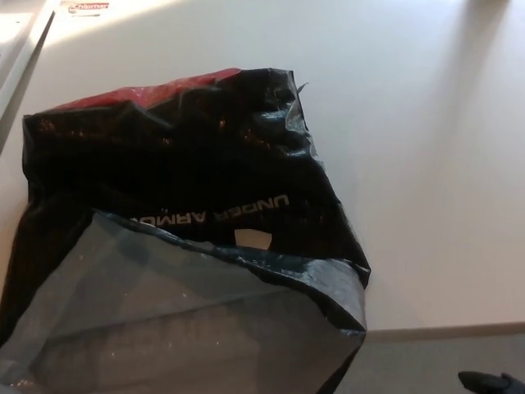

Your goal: A plastic bag is kept infront of the robot in the middle of the desk and the robot uses both its hands to grab it from the top and lifts it up and then releases it.

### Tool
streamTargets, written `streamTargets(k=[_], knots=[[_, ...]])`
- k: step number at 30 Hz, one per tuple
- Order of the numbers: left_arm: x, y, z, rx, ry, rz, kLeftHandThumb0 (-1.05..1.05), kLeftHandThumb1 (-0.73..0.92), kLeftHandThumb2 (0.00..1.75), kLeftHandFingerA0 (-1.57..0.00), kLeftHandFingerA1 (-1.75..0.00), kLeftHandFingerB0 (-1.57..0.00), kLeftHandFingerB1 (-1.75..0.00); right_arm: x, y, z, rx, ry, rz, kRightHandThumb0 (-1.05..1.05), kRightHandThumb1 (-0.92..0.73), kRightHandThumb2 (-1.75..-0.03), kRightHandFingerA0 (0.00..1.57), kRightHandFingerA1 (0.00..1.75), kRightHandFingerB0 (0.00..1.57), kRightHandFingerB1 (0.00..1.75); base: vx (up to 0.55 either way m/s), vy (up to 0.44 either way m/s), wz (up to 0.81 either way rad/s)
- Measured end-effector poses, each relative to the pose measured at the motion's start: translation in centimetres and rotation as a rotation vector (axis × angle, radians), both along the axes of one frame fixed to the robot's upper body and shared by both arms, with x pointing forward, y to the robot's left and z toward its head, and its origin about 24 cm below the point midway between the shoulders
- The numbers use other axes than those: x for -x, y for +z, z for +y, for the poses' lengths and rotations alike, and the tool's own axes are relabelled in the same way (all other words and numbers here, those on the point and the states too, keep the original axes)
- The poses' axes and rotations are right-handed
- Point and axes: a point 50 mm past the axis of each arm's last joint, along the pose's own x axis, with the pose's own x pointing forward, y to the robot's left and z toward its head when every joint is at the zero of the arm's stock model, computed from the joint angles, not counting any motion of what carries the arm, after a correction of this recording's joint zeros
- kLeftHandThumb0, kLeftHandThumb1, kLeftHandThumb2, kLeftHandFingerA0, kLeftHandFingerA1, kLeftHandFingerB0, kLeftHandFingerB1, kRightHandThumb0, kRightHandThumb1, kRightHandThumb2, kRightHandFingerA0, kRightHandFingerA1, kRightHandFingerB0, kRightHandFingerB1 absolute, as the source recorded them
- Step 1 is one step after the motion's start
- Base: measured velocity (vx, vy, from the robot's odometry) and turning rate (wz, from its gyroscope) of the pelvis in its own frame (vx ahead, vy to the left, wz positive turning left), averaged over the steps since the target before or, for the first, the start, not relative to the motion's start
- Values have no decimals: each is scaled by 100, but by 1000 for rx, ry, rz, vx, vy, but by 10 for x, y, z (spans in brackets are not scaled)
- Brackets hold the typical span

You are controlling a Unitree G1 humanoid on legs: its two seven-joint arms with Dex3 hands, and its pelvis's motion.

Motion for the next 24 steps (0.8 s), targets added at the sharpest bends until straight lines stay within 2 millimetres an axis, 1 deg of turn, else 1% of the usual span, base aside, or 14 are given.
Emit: streamTargets(k=[1,2,8,9,10,11,12,13,15,20,21,22,23,24], knots=[[-1,5,0,-9,-6,-27,-32,42,53,-54,-43,-25,-30,-2,4,1,1,7,-24,-43,-37,-66,57,51,30,41,0,0,0],[-2,10,0,-18,-13,-59,-39,37,60,-53,-50,-21,-35,-3,9,2,1,14,-52,-39,-44,-54,61,42,33,31,0,0,0],[-4,36,-1,-69,-51,-202,-39,36,60,-63,-51,-24,-36,-7,30,5,10,41,-171,-44,-44,-54,70,46,28,31,0,0,0],[-5,40,-1,-78,-59,-227,-19,25,80,-60,-70,-12,-49,-8,33,5,12,45,-190,-46,-44,-54,72,54,28,30,0,0,0],[-5,44,-2,-88,-66,-248,-19,25,80,-60,-70,-12,-49,-8,36,6,13,49,-206,-46,-44,-54,72,54,28,30,0,0,0],[-5,47,-2,-99,-72,-267,-31,42,53,-71,-55,-26,-30,-8,38,6,15,53,-220,-48,-45,-54,73,62,27,30,0,0,0],[-5,52,-2,-116,-80,-293,-38,41,53,-80,-62,-29,-31,-8,41,7,18,58,-238,-56,-38,-69,71,91,18,38,0,0,0],[-4,55,-3,-124,-85,-308,-25,28,81,-72,-78,-12,-48,-8,42,7,20,61,-248,-50,-46,-54,63,110,23,29,0,0,0],[-4,58,-3,-135,-95,-331,-39,35,62,-74,-76,-21,-37,-8,45,8,25,66,-268,-58,-40,-67,61,110,17,37,0,0,0],[3,72,-8,-179,-151,-401,-33,43,54,-77,-80,-20,-29,-8,52,10,57,83,-341,-60,-42,-65,49,122,14,35,0,0,0],[5,75,-8,-191,-161,-415,-33,42,53,-85,-74,-20,-29,-8,54,11,64,85,-358,-30,-27,-85,54,92,0,48,0,0,0],[6,79,-8,-204,-169,-427,-20,27,83,-83,-83,-7,-50,-9,55,11,73,88,-372,-31,-27,-85,53,91,0,49,0,0,0],[7,82,-7,-220,-179,-439,-40,34,60,-88,-80,-19,-36,-9,57,11,83,91,-385,-61,-41,-65,50,122,7,33,0,0,0],[8,85,-7,-235,-185,-448,-40,34,60,-88,-80,-19,-36,-9,59,10,94,92,-395,-61,-41,-65,50,122,7,33,0,0,0]])
